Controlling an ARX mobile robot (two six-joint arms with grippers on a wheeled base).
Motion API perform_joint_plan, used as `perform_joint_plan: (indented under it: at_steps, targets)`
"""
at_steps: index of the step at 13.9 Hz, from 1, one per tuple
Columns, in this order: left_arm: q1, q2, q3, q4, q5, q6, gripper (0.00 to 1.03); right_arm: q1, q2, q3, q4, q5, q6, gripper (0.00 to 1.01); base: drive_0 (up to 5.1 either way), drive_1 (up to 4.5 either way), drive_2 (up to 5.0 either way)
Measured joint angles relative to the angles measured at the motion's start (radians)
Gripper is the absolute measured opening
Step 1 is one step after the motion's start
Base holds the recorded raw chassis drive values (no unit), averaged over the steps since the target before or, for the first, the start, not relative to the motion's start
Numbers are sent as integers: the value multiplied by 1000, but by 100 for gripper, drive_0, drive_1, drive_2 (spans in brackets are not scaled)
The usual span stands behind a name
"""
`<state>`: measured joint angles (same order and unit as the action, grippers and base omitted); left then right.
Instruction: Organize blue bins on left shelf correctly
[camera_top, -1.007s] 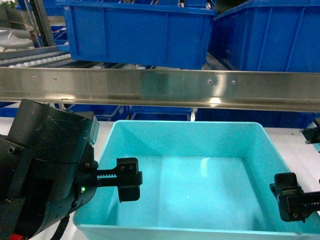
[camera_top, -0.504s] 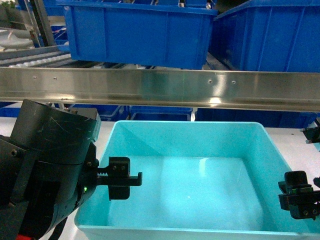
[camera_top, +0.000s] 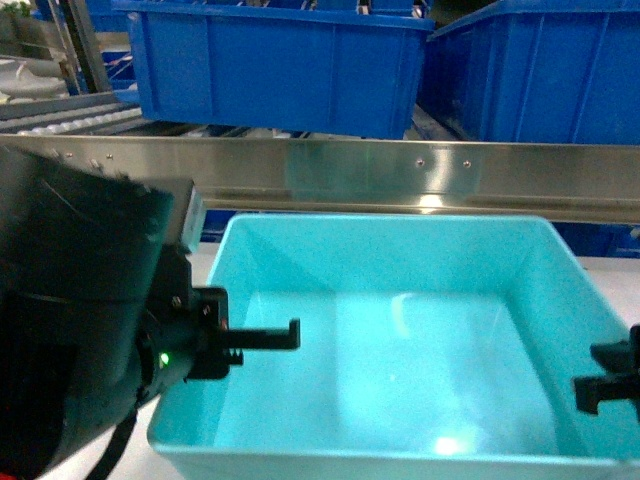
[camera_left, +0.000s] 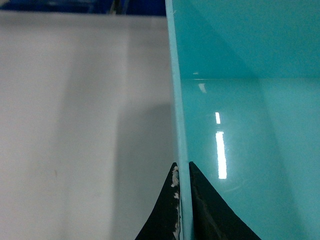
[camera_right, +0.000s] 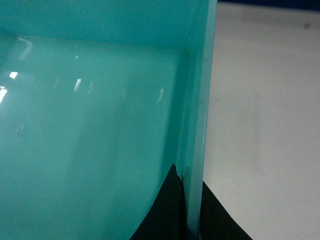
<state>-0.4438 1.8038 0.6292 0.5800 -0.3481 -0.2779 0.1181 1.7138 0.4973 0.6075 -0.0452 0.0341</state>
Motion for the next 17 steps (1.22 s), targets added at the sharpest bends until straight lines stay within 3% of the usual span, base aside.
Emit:
perform_joint_plan:
  at_steps: [1, 4, 17]
  targets:
    - [-13, -89, -8, -10, -18, 14, 2, 0, -122, 0, -50, -6, -1, 2, 0, 0, 0]
    - [-63, -313, -48, -59, -60, 17, 2, -28, -386, -55, -52, -45, -16, 2, 0, 0, 0]
    - [-63, -297, -53, -67, -55, 17, 2, -27, -373, -61, -63, -52, -19, 2, -39, 18, 18]
